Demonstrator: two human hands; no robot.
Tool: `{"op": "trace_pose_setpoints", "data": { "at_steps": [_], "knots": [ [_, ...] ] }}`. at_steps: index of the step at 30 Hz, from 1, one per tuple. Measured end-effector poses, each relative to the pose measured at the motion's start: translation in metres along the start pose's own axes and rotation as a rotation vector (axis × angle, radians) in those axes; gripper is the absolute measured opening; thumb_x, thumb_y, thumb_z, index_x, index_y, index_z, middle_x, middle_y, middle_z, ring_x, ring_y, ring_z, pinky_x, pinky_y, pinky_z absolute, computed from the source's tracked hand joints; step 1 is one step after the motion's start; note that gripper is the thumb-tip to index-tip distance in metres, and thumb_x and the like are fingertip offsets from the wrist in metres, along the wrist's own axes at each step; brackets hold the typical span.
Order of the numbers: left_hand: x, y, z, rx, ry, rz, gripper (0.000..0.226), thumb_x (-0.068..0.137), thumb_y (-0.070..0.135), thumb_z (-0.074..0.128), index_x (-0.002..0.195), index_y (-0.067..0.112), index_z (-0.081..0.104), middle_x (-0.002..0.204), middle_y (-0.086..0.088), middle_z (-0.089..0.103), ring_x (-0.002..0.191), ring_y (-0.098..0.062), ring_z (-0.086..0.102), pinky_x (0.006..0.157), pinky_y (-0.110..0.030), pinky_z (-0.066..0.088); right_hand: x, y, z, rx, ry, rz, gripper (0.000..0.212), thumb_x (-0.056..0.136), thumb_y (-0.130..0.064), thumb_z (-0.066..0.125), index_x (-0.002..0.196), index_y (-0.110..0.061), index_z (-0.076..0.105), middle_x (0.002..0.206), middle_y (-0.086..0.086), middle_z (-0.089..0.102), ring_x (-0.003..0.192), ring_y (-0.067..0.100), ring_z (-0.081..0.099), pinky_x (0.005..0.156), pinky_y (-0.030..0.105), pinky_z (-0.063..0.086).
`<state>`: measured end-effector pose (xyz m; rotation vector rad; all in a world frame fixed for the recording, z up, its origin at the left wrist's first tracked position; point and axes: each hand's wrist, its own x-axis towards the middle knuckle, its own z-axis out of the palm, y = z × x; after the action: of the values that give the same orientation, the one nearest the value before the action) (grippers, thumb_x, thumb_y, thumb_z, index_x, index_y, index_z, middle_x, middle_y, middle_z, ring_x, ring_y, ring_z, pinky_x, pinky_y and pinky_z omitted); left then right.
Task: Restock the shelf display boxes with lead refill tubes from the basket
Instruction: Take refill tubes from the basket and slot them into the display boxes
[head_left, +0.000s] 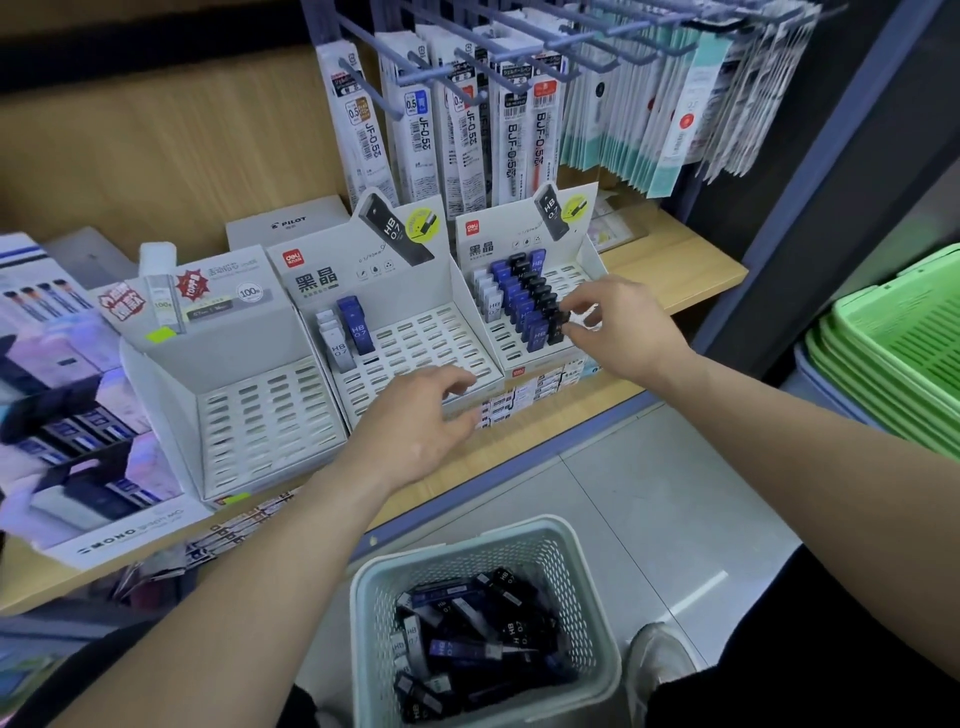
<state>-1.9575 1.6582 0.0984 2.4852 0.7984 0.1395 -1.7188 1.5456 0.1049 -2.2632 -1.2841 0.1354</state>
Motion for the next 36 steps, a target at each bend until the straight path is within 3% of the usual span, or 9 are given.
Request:
{"op": "trace_pose_setpoints", "data": {
  "at_steps": [4, 7, 13, 21, 29, 32, 36],
  "knots": [
    [-0.027, -0.007, 0.011, 0.051, -0.076, 0.008, 0.037, 0.093, 0.036, 0.065, 0.129, 0.028, 0.06, 0.122, 0.012, 0.062, 0.108, -0.01, 0.058, 0.096, -0.032, 0.048, -0.029, -0.005, -0.001, 0.026, -0.145, 0.056, 0.023, 0.091, -0.027, 0.069, 0.113, -0.023, 0.069, 0.107, -0.008, 0.065, 0.087, 0.008, 0.064, 0.08, 0.031, 0.056],
    [-0.052, -0.022, 0.027, 0.054, -0.19, -0.013, 0.033, 0.092, 0.036, 0.066, 0.124, 0.029, 0.06, 0.116, 0.013, 0.062, 0.102, -0.01, 0.059, 0.091, -0.031, 0.049, -0.062, -0.005, 0.017, -0.081, -0.319, 0.031, 0.026, 0.091, -0.032, 0.068, 0.115, -0.022, 0.068, 0.114, -0.005, 0.066, 0.091, 0.011, 0.062, 0.079, 0.027, 0.049],
    [-0.102, -0.061, 0.072, 0.084, -0.424, -0.083, 0.034, 0.094, 0.036, 0.065, 0.126, 0.024, 0.059, 0.119, 0.01, 0.061, 0.1, -0.008, 0.057, 0.086, -0.024, 0.046, -0.144, 0.013, 0.078, -0.101, -0.532, 0.128, 0.047, 0.095, -0.039, 0.063, 0.137, -0.022, 0.052, 0.131, 0.002, 0.054, 0.109, 0.021, 0.06, 0.092, 0.032, 0.047],
    [-0.118, -0.083, 0.143, 0.083, -0.543, -0.175, 0.047, 0.093, 0.04, 0.066, 0.135, 0.025, 0.052, 0.132, 0.003, 0.058, 0.116, -0.015, 0.056, 0.1, -0.032, 0.046, -0.212, 0.038, 0.142, 0.072, -0.488, 0.432, 0.067, 0.093, -0.032, 0.063, 0.15, -0.014, 0.033, 0.142, 0.012, 0.046, 0.12, 0.032, 0.055, 0.1, 0.041, 0.046],
    [-0.092, -0.084, 0.236, 0.033, -0.588, -0.173, 0.067, 0.085, 0.049, 0.073, 0.143, 0.03, 0.045, 0.146, 0.001, 0.048, 0.131, -0.021, 0.047, 0.103, -0.039, 0.045, -0.229, 0.059, 0.173, 0.109, -0.511, 0.43, 0.055, 0.098, -0.028, 0.054, 0.147, -0.013, 0.032, 0.129, 0.016, 0.054, 0.108, 0.035, 0.057, 0.089, 0.039, 0.046],
    [-0.081, -0.085, 0.264, 0.077, -0.585, -0.101, 0.079, 0.085, 0.048, 0.073, 0.151, 0.027, 0.036, 0.156, 0.003, 0.037, 0.14, -0.022, 0.037, 0.111, -0.039, 0.037, -0.234, 0.061, 0.182, 0.138, -0.494, 0.443, 0.049, 0.099, -0.03, 0.05, 0.143, -0.013, 0.034, 0.121, 0.017, 0.056, 0.099, 0.037, 0.058, 0.08, 0.04, 0.047],
    [-0.073, -0.092, 0.294, 0.146, -0.614, 0.001, 0.099, 0.078, 0.062, 0.072, 0.157, 0.028, 0.022, 0.165, 0.006, 0.017, 0.149, -0.021, 0.021, 0.121, -0.043, 0.023, -0.237, 0.064, 0.191, 0.14, -0.478, 0.466, 0.045, 0.098, -0.029, 0.052, 0.137, -0.014, 0.034, 0.113, 0.017, 0.059, 0.092, 0.037, 0.059, 0.071, 0.036, 0.04]
  ]
}}
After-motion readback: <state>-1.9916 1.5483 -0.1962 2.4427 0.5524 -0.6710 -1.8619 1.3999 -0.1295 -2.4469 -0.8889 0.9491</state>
